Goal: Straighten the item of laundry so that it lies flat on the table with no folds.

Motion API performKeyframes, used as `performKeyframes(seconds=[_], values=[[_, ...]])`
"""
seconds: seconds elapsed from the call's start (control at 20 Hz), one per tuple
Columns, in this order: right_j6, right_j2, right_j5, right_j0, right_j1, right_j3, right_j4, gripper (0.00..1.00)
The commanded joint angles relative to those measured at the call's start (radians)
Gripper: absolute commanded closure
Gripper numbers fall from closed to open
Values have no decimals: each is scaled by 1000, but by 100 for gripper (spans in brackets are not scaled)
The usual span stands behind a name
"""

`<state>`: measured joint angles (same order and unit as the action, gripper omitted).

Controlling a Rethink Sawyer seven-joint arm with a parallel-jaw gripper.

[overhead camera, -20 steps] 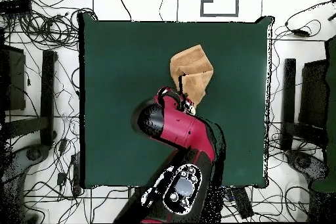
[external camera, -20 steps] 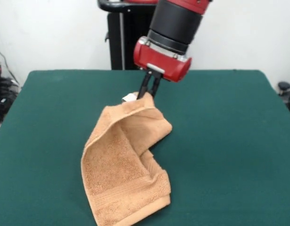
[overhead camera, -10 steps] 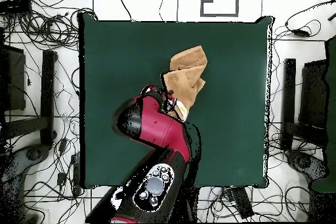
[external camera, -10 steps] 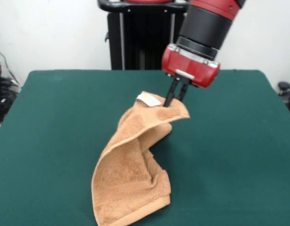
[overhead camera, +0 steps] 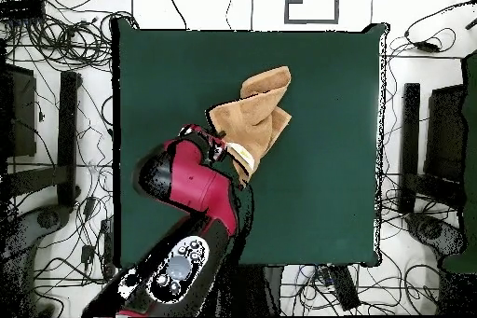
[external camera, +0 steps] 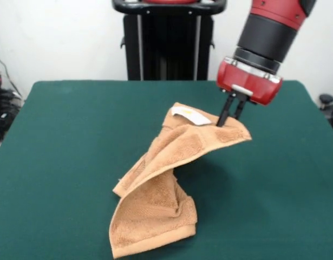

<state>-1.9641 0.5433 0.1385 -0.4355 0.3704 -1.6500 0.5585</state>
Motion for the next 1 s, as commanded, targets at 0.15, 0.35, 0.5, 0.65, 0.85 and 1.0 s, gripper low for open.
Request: performKeyframes(seconds=[0.15,0.35,0.5,0.65,0.85,1.0], values=[[-342,13,13,-116,-101,18,127,100],[-348,17,59,-145,-100,29,137,100],[-349,-5,4,-161,-71,6,145,100],[-343,-25,-40,-175,-64,1,147,100],[-350,6,-40,-226,-108,31,169,100],[-345,25,-28,-253,-117,44,181,100]])
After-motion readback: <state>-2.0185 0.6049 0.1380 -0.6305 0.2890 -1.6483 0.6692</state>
